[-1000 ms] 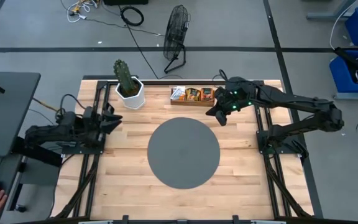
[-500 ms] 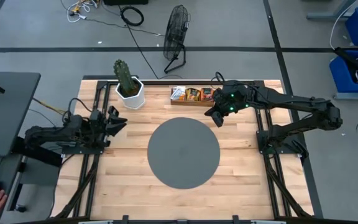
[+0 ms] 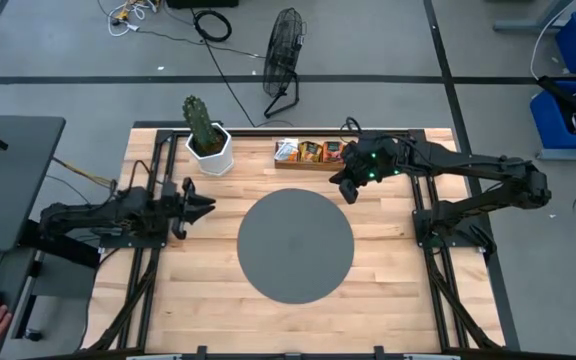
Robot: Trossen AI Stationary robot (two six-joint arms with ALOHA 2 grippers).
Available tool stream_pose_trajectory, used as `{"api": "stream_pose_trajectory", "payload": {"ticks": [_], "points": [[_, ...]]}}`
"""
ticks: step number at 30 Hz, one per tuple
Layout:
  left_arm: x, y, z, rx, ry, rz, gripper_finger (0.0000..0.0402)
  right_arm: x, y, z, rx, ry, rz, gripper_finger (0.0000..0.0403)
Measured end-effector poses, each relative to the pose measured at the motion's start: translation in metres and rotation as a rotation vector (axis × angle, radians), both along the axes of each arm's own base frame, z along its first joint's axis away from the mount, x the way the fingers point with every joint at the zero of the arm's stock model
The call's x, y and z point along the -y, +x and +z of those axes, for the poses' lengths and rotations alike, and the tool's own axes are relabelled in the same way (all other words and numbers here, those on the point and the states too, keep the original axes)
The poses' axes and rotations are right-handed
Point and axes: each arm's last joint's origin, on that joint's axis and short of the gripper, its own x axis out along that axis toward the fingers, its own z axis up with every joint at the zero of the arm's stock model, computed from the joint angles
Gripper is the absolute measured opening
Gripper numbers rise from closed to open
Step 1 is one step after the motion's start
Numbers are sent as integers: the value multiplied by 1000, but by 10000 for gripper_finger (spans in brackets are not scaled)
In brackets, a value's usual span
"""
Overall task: Pick & Place Tea
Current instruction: Return to Home Position
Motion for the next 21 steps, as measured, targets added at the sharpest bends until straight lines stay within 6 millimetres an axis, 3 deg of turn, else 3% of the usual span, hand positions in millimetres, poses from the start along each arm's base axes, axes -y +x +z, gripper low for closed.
{"api": "stream_pose_trajectory", "payload": {"ticks": [13,18,21], "points": [[-1,1,-12,-131,-9,-9,96,-20,-1,-1,-38,-49,116,2],[-1,1,-10,-115,31,-1,96,-29,-23,-1,-26,-48,157,2],[-1,1,-9,-105,27,2,96,-38,-42,-7,100,-24,128,2]]}}
